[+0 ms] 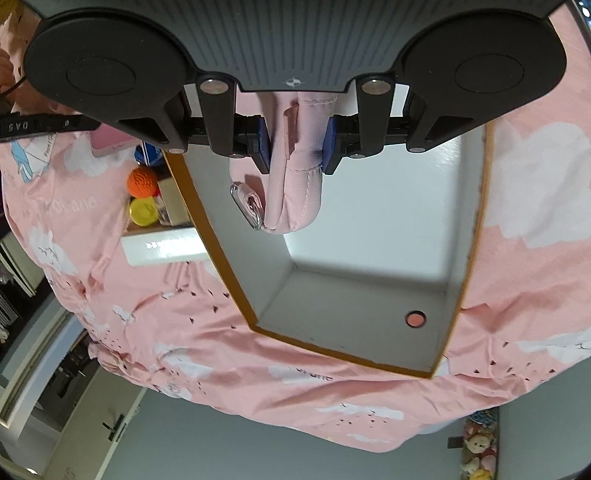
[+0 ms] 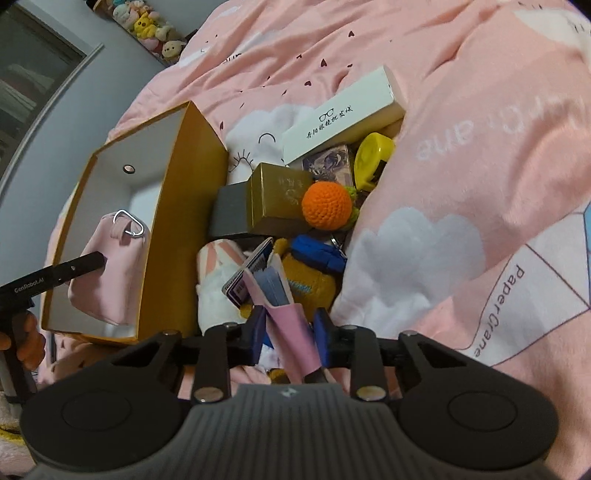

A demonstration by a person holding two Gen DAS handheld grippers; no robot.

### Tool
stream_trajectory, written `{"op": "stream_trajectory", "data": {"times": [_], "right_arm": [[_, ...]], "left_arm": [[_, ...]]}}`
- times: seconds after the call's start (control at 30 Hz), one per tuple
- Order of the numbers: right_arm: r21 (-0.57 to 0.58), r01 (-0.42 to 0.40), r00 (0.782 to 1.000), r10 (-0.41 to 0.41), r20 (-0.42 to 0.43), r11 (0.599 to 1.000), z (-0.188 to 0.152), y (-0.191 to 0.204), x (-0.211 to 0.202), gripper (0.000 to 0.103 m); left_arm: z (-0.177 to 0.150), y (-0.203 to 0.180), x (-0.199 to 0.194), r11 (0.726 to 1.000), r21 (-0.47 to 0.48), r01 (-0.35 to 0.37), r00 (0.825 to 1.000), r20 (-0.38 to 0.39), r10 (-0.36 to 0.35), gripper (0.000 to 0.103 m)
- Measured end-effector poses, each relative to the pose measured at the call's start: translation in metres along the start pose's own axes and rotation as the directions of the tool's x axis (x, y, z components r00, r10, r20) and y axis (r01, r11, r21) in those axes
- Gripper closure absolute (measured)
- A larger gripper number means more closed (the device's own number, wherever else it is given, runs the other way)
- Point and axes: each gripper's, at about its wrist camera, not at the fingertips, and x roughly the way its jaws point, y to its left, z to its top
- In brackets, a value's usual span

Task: Organize objects
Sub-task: 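Lower the pink pouch into the orange box with the left tool while the right tool places the card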

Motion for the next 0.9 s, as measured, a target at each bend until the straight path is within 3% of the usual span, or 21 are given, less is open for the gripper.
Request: {"op": "stream_trajectory", "data": {"times": [0.17,0.37,0.53,0.7,0.9], "right_arm": [[-0.053,0.044,0.996,-0.04,0.08,0.998,0.001,0.024,-0.025,0.085],[-0.1,-0.073,0.979,0.091,0.182,0.992,0.016,0.071,-0.054,0.085],[-0.158,-0.155,0.977,0.176,0.124,0.975,0.027,0.116,-0.031,0.086],[-0.211,-0.047,0.999,0.051,0.014,0.976,0.031,0.146,0.021,0.086],[-0.217,0.045,0.995,-0.065,-0.082,0.975,0.037,0.155,0.055,0.085]], "left_arm": [[-0.005,-0.005,-0.004,0.998,0.04,-0.05,0.998,0.034,0.049,0.07],[-0.006,-0.006,-0.014,0.987,0.075,-0.145,0.987,0.088,0.138,0.07],[-0.01,-0.016,-0.01,0.972,0.129,-0.195,0.978,0.097,0.183,0.07],[-0.019,-0.031,0.003,0.954,0.199,-0.223,0.974,0.076,0.212,0.07],[-0.028,-0.037,0.015,0.954,0.239,-0.181,0.984,0.041,0.176,0.07]]}}
